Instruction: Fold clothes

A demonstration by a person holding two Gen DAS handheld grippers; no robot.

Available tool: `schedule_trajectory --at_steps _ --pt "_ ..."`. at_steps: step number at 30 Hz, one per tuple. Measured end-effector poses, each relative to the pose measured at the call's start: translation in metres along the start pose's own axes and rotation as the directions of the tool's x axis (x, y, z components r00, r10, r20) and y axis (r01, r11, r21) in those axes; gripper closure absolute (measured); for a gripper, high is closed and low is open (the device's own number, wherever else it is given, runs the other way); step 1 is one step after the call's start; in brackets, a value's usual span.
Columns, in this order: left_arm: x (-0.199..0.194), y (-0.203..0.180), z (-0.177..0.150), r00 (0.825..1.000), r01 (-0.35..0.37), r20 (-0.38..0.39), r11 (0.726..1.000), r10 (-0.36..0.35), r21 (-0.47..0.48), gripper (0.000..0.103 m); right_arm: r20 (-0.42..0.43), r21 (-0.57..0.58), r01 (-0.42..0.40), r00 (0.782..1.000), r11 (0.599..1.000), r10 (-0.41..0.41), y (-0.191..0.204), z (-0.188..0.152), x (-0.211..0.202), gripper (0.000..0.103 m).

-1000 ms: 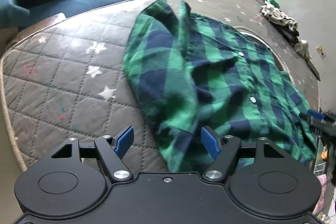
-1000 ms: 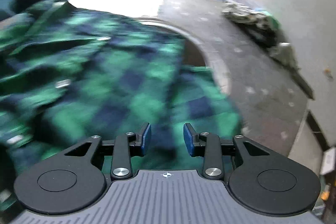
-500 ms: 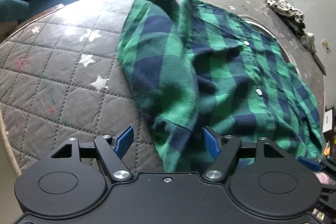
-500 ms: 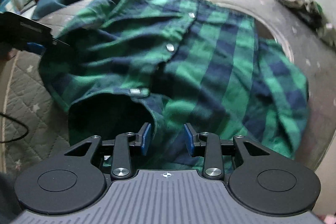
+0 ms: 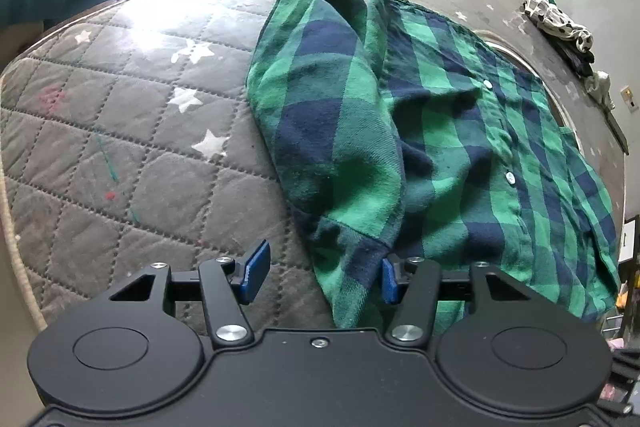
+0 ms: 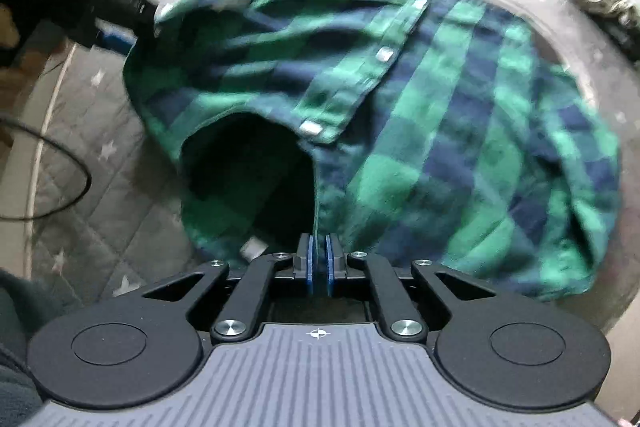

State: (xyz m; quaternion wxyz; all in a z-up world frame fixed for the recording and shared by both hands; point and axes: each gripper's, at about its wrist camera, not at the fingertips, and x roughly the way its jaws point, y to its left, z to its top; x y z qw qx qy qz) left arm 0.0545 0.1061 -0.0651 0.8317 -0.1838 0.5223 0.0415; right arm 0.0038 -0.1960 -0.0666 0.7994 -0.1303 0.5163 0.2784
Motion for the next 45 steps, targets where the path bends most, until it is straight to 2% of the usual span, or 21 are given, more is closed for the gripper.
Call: schedule_trajectory --at_steps 3,6,11,14,19,21,27,30,31,34,37,39,41,45 --pt "-0.003 0.000 0.002 1.000 -0.005 0.004 1.000 0.005 0.009 0.045 -0.002 -0.015 -0.024 1.000 1.000 0.024 0.004 -0.001 -0.005 0.088" --pt "-0.008 0.001 0.004 1.000 -0.003 0.013 1.000 0.002 0.030 0.045 0.012 -0.017 -0.036 0.999 0.999 0.036 -0.001 -0.001 -0.016 0.088" --pt "-0.020 0.004 0.005 1.000 0.014 0.021 0.999 -0.015 0.038 0.045 0.099 0.043 -0.030 0.995 0.999 0.026 -0.020 0.008 -0.039 0.088" --pt "-0.022 0.006 0.005 1.000 0.008 0.024 0.999 -0.009 0.039 0.044 0.145 0.112 -0.036 0.989 0.993 0.020 -0.027 0.021 -0.034 0.087" --pt "-0.020 0.009 0.004 1.000 -0.006 0.012 1.000 0.006 0.020 0.044 0.194 0.087 -0.040 0.981 0.995 0.022 -0.007 0.044 -0.009 0.087" --pt "-0.022 0.008 0.006 1.000 -0.002 0.017 1.000 0.002 0.026 0.044 0.186 0.055 -0.054 0.982 0.997 0.043 0.001 0.049 0.001 0.087" --pt "-0.029 0.000 0.023 0.999 0.028 0.043 0.999 -0.029 0.035 0.038 0.086 -0.039 -0.046 0.995 0.998 0.050 0.023 0.045 0.036 0.090" --pt "-0.033 -0.003 0.032 0.998 0.023 0.051 0.999 -0.025 0.046 0.036 0.071 -0.078 -0.036 0.997 0.996 0.041 0.029 0.044 0.038 0.089" --pt "-0.033 -0.004 0.035 0.998 0.021 0.053 0.999 -0.024 0.044 0.032 0.068 -0.084 -0.033 0.997 0.996 0.039 0.030 0.045 0.039 0.089" --pt "-0.026 -0.010 0.047 0.999 0.006 0.049 0.999 -0.007 0.037 0.029 0.064 -0.070 -0.044 0.997 0.997 0.048 0.028 0.047 0.039 0.089" --pt "-0.017 -0.029 0.057 0.997 -0.037 0.071 0.991 0.028 0.127 0.029 0.061 -0.066 -0.048 0.997 0.997 0.052 0.026 0.047 0.037 0.089" --pt "-0.010 -0.044 0.063 0.993 -0.095 0.094 0.974 0.077 0.207 0.029 0.059 -0.063 -0.049 0.997 0.997 0.053 0.026 0.047 0.038 0.089" --pt "-0.003 -0.056 0.070 0.991 -0.119 0.099 0.955 0.095 0.272 0.029 0.057 -0.060 -0.050 0.997 0.997 0.053 0.027 0.048 0.041 0.089" --pt "0.015 -0.066 0.081 0.985 -0.165 0.094 0.931 0.142 0.325 0.028 0.054 -0.058 -0.054 0.997 0.997 0.057 0.026 0.046 0.038 0.089"
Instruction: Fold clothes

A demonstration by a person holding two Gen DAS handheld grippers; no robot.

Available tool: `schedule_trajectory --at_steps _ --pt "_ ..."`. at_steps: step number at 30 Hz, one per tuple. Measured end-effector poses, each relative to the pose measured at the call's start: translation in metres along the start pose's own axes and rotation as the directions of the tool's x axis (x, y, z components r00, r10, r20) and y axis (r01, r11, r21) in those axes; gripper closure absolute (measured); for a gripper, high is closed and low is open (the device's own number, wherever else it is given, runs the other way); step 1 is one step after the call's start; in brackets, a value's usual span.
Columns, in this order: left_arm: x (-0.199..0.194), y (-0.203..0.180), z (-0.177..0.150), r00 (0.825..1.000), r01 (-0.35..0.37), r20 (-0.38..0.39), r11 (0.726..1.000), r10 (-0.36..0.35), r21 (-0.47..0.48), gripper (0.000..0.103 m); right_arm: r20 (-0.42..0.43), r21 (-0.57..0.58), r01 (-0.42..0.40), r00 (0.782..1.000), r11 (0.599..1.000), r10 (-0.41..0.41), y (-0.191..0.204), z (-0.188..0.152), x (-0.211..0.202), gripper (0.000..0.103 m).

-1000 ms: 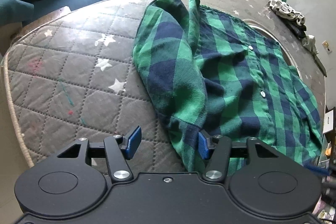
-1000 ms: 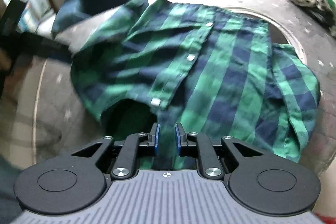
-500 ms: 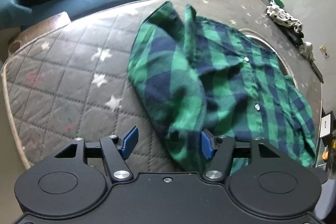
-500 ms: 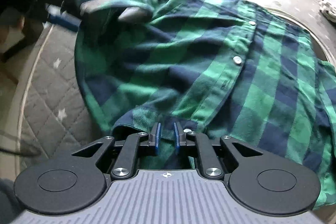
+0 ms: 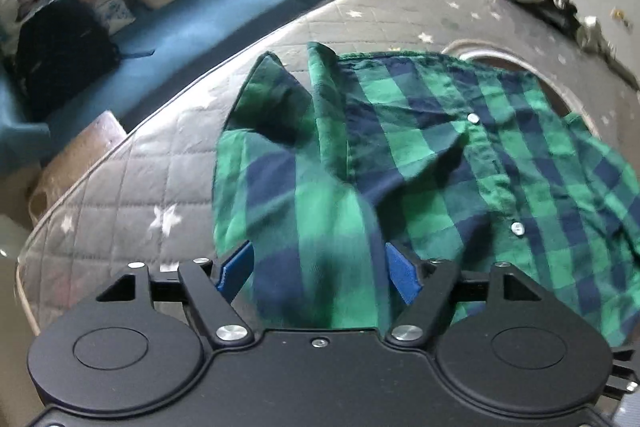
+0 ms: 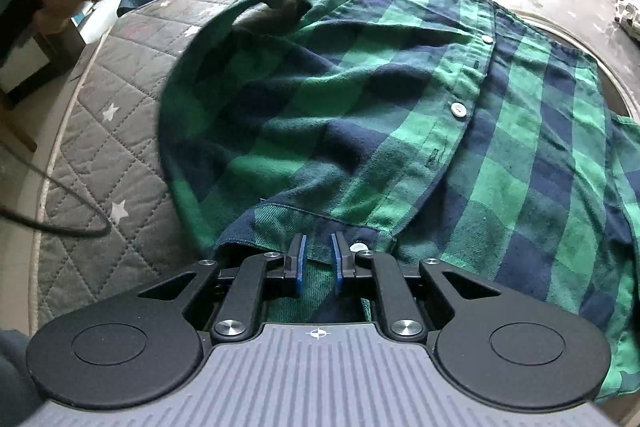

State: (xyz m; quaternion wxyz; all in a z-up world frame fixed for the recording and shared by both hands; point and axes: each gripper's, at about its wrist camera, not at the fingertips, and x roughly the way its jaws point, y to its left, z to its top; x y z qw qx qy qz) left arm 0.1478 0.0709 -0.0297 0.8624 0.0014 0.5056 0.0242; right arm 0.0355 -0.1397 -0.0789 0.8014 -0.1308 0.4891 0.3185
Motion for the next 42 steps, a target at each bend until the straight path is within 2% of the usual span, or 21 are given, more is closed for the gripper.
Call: schedule_trajectory --at_steps 3,4,6,9,11,13,15,16,20,24,26,28,30,32,33,34,35,36,37,38,42 --pt "0.002 -0.007 0.008 1.000 -0.013 0.023 0.999 0.012 0.050 0.027 -0.002 0.003 0.000 1.000 1.000 0.000 0.000 0.000 0.000 0.089" --pt "0.005 -0.011 0.009 0.999 -0.028 0.025 0.996 0.026 0.090 0.022 -0.002 0.002 0.001 1.000 1.000 -0.001 0.000 0.000 0.000 0.089" --pt "0.013 -0.014 0.008 0.999 -0.055 0.007 0.991 0.054 0.123 0.022 -0.003 -0.004 0.002 1.000 1.000 -0.002 0.001 0.001 0.001 0.089" --pt "0.019 -0.016 0.006 0.999 -0.039 -0.017 0.988 0.042 0.148 0.023 -0.005 -0.003 0.000 1.000 1.000 0.000 0.001 0.001 0.001 0.089" --pt "0.022 -0.010 0.004 0.999 -0.049 -0.017 0.990 0.051 0.130 0.037 -0.006 -0.008 0.002 1.000 1.000 -0.002 0.002 0.002 0.002 0.089" --pt "0.025 0.002 0.003 0.999 -0.033 -0.035 0.997 0.036 0.072 0.066 -0.007 -0.008 0.002 1.000 1.000 -0.002 0.002 0.002 0.002 0.089" --pt "0.023 0.017 0.003 0.999 -0.011 -0.035 1.000 0.011 -0.005 0.079 -0.007 -0.006 0.001 1.000 1.000 -0.001 0.001 0.002 0.001 0.089" --pt "0.019 0.025 0.002 1.000 -0.014 -0.024 0.999 0.013 -0.032 0.081 -0.007 -0.005 0.001 1.000 1.000 -0.001 0.001 0.002 0.001 0.089" --pt "0.000 0.053 -0.013 0.999 -0.024 0.033 0.990 0.029 -0.137 0.082 -0.010 -0.011 -0.001 1.000 1.000 0.001 0.001 0.003 0.001 0.089" --pt "-0.015 0.087 -0.046 0.997 -0.056 0.039 0.950 0.071 -0.308 0.082 -0.017 -0.015 -0.004 1.000 1.000 0.003 0.000 0.003 0.001 0.089" --pt "-0.014 0.107 -0.064 0.995 -0.086 0.007 0.914 0.097 -0.397 0.082 -0.023 -0.018 -0.002 1.000 1.000 0.002 0.000 0.004 0.001 0.089" --pt "-0.014 0.123 -0.078 0.994 -0.107 -0.029 0.875 0.106 -0.472 0.075 -0.027 -0.023 -0.002 1.000 1.000 0.001 0.000 0.005 0.001 0.089" --pt "-0.014 0.138 -0.091 0.991 -0.135 -0.059 0.840 0.122 -0.525 0.071 -0.030 -0.027 -0.002 1.000 1.000 0.001 0.000 0.005 0.001 0.089" --pt "-0.014 0.151 -0.103 0.978 -0.207 -0.092 0.815 0.187 -0.542 0.071 -0.032 -0.027 -0.002 0.999 1.000 0.002 0.000 0.005 0.001 0.089" --pt "-0.015 0.158 -0.107 0.975 -0.220 -0.100 0.804 0.198 -0.553 0.065 -0.033 -0.028 -0.003 0.999 1.000 0.002 0.000 0.005 0.000 0.089" --pt "-0.015 0.163 -0.111 0.975 -0.218 -0.100 0.796 0.196 -0.565 0.059 -0.033 -0.029 -0.003 0.999 1.000 0.002 0.000 0.005 0.000 0.089" --pt "-0.018 0.174 -0.118 0.980 -0.196 -0.086 0.776 0.180 -0.600 0.059 -0.034 -0.030 -0.004 0.999 1.000 0.003 0.000 0.005 0.000 0.089" --pt "-0.019 0.178 -0.120 0.981 -0.188 -0.082 0.769 0.175 -0.611 0.058 -0.034 -0.031 -0.004 0.999 1.000 0.003 0.000 0.005 0.000 0.089" --pt "-0.020 0.179 -0.118 0.978 -0.202 -0.090 0.771 0.186 -0.605 0.055 -0.035 -0.031 -0.004 0.999 1.000 0.003 0.000 0.005 0.000 0.089" --pt "-0.022 0.176 -0.115 0.977 -0.206 -0.082 0.784 0.196 -0.585 0.054 -0.035 -0.031 -0.004 0.999 1.000 0.003 0.000 0.005 0.000 0.089" --pt "-0.028 0.148 -0.099 0.977 -0.194 -0.017 0.862 0.211 -0.469 0.054 -0.034 -0.029 -0.003 0.999 1.000 0.002 0.000 0.006 0.000 0.089"
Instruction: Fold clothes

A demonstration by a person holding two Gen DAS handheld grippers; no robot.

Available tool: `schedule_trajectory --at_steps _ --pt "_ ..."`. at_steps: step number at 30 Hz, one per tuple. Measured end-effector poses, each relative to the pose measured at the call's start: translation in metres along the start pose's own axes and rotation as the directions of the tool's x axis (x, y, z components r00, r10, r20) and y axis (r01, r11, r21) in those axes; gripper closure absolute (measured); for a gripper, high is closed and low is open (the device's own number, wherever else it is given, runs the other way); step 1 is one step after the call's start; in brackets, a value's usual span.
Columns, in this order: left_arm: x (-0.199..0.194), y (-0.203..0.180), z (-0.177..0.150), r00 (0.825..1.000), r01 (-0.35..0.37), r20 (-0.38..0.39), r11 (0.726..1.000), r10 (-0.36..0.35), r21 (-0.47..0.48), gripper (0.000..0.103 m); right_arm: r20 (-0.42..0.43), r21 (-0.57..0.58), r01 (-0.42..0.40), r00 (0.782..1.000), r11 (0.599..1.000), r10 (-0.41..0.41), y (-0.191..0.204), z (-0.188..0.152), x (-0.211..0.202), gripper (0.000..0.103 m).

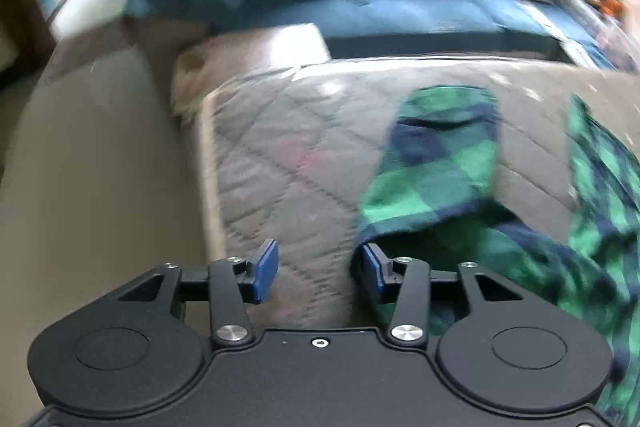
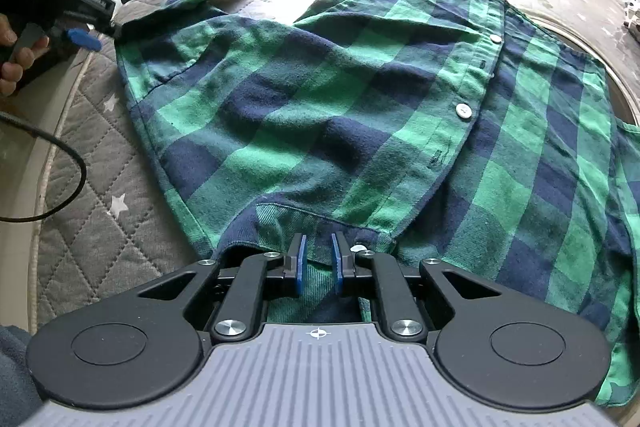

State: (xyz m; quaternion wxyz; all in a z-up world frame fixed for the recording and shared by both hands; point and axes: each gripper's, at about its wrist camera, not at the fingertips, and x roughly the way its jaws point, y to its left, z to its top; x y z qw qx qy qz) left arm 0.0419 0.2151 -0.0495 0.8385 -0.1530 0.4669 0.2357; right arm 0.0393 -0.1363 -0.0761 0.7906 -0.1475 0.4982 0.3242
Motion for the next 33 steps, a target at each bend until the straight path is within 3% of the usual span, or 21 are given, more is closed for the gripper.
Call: schedule_trajectory --at_steps 7,15,17,18,19,22,28,33 --pt "-0.006 -0.055 0.014 0.996 0.044 0.074 0.983 -0.058 0.176 0.047 0.003 0.006 -0.001 1.000 1.000 0.001 -0.001 0.000 0.000 0.089" --pt "0.031 -0.087 0.025 0.999 0.029 0.033 0.955 -0.041 0.295 0.047 0.008 0.023 -0.004 1.000 1.000 0.003 -0.003 -0.002 -0.001 0.089" --pt "0.037 -0.086 0.027 0.999 0.023 0.029 0.956 -0.032 0.294 0.057 0.008 0.025 -0.005 1.000 1.000 0.005 -0.003 -0.002 -0.001 0.089" --pt "0.039 -0.086 0.028 0.999 0.019 0.027 0.956 -0.029 0.293 0.069 0.008 0.025 -0.006 1.000 1.000 0.006 -0.003 -0.001 -0.001 0.089" --pt "0.041 -0.079 0.031 0.999 0.024 0.020 0.961 -0.031 0.274 0.081 0.007 0.024 -0.007 1.000 1.000 0.007 -0.004 -0.001 -0.001 0.089" --pt "0.036 -0.060 0.036 0.999 0.023 0.036 0.976 -0.032 0.215 0.093 0.006 0.020 -0.008 1.000 1.000 0.008 -0.004 -0.001 -0.001 0.089" --pt "0.023 -0.008 0.048 0.995 -0.010 0.097 0.998 0.004 0.058 0.094 0.002 0.013 -0.003 1.000 1.000 0.003 -0.002 0.000 0.000 0.089" --pt "0.023 0.034 0.053 0.994 -0.040 0.103 0.997 0.047 -0.065 0.094 -0.003 0.006 0.005 1.000 1.000 -0.005 0.000 0.001 0.000 0.089"
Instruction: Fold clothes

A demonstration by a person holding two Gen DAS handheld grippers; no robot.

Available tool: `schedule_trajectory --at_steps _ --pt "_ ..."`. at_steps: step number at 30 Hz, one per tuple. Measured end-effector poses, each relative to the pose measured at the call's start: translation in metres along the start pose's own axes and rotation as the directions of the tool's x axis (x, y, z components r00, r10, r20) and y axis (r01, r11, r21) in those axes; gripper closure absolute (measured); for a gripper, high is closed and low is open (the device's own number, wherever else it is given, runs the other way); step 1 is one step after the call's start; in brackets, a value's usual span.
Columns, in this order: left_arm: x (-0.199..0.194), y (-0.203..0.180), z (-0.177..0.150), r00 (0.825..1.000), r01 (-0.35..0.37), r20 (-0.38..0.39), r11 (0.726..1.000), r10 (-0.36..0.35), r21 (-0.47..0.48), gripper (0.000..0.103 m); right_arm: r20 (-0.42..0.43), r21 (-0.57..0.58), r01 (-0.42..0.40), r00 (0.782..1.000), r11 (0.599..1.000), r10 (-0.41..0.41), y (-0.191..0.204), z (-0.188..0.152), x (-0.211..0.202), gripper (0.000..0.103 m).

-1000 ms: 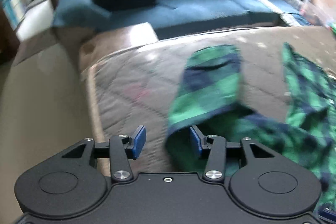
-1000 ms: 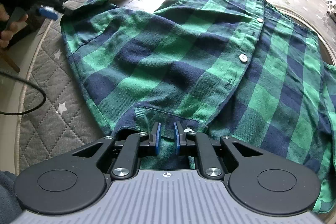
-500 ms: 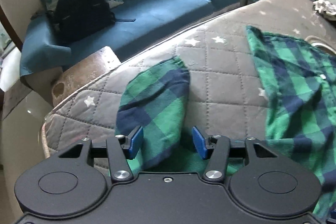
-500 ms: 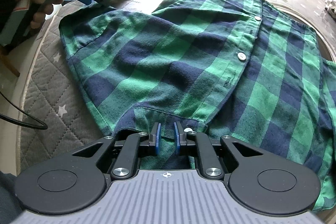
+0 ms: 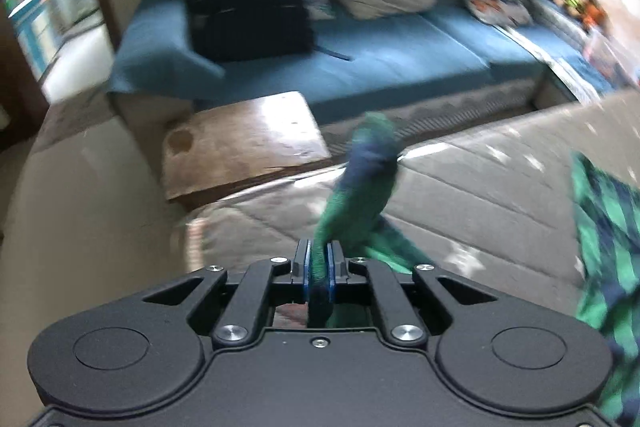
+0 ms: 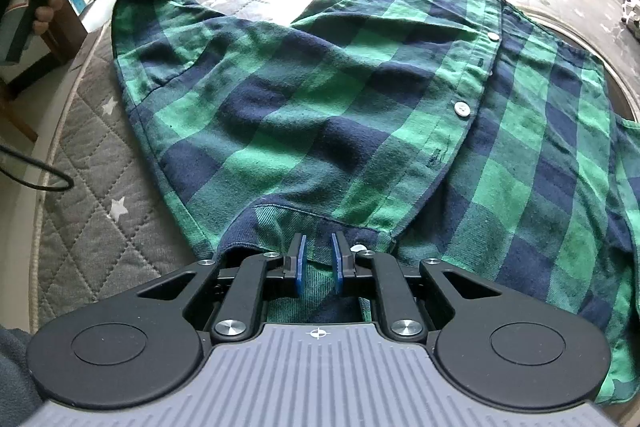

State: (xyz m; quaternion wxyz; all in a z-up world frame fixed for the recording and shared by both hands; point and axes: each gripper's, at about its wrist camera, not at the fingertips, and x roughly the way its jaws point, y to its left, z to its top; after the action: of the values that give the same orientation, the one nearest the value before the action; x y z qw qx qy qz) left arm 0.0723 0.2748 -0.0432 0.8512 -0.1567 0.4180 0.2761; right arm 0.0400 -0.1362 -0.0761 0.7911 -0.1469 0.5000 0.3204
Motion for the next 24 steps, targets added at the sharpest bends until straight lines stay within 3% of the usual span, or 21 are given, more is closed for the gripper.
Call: schedule_trajectory --at_steps 7,11,14,16,24 --pt "0.017 0.032 0.000 0.998 -0.070 -0.008 0.997 0.070 -0.043 0.094 -0.009 -0.011 0.012 1.000 1.000 -0.012 0.003 0.002 0.001 0.089" --pt "0.016 0.038 -0.005 0.999 -0.033 -0.005 0.997 0.033 -0.069 0.094 -0.011 -0.013 0.014 1.000 1.000 -0.014 0.004 0.001 0.000 0.089" --pt "0.014 0.035 -0.007 1.000 -0.015 -0.005 0.998 0.015 -0.053 0.076 -0.014 -0.049 -0.003 1.000 0.999 0.003 -0.006 -0.008 -0.007 0.089" --pt "0.014 0.035 -0.006 1.000 -0.017 -0.008 0.998 0.016 -0.064 0.057 -0.013 -0.029 0.001 1.000 1.000 -0.002 -0.002 -0.002 -0.003 0.089" --pt "0.001 0.048 -0.008 0.999 0.001 0.034 0.981 0.006 -0.193 0.037 -0.007 -0.035 -0.003 1.000 0.999 0.003 -0.008 -0.006 -0.006 0.089"
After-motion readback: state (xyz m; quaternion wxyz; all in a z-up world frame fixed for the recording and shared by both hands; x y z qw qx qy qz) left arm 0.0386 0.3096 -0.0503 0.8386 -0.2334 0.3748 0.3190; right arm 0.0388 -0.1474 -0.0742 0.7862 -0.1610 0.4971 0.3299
